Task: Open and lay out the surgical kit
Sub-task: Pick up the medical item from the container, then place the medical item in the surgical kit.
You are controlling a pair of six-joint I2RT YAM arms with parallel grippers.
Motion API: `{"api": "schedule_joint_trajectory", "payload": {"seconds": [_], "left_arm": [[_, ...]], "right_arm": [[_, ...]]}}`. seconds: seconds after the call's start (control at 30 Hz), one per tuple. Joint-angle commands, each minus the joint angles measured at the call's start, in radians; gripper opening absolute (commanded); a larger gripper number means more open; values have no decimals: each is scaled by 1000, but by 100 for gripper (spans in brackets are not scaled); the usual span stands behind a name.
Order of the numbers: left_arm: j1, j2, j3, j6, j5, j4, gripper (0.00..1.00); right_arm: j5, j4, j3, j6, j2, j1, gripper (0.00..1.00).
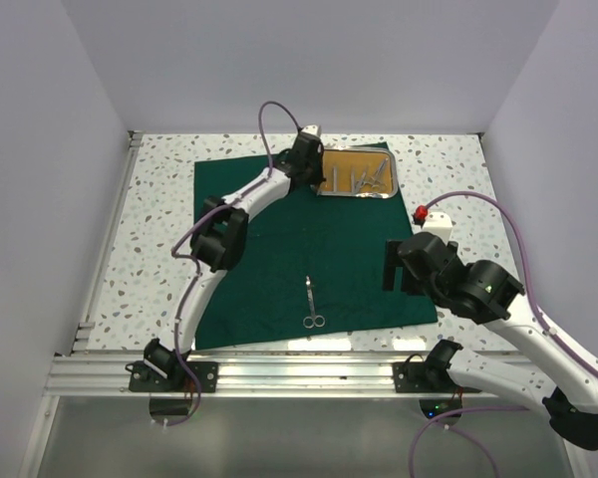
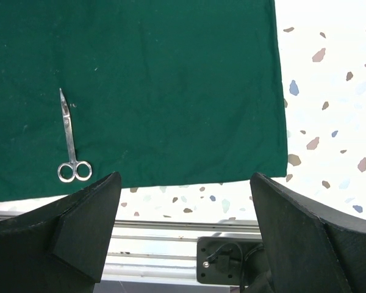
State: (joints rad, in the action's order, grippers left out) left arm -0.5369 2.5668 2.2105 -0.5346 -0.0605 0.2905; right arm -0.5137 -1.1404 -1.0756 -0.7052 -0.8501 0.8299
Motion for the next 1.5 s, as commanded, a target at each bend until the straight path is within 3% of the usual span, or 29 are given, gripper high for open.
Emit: {"api": "schedule_joint_trajectory", "payload": {"seconds": [0.0,0.17,0.5,0.7,0.87,1.03,1.2,1.47], "left_arm": [[17,-129,46,9,-4,25,0],[3,-297,-40,-10,-13,50,0],[-64,-678,-510,-66,-45,176,0],[-263,-823,-728,-275,-163,142,0],[-501,-743,-703,-458,-260,114,0],[-655,-535,-468,-551,-412,257,0],[-675,-439,-468,-631,-400,223,0],[-687,-384,-514,-633,-352,190,0]], "right_arm": [[-25,25,-7,7,14,-2,91],[-31,42,-4,13,19,-2,91],[-25,140,-1,49,-6,-2,91],[-138,119,-56,12,-12,-3,89],[-232,13,-170,-86,-9,-2,86],[-313,-139,-254,-166,-3,-2,86],[-332,-252,-253,-250,64,-2,85],[-336,-358,-245,-330,148,-2,83]]}}
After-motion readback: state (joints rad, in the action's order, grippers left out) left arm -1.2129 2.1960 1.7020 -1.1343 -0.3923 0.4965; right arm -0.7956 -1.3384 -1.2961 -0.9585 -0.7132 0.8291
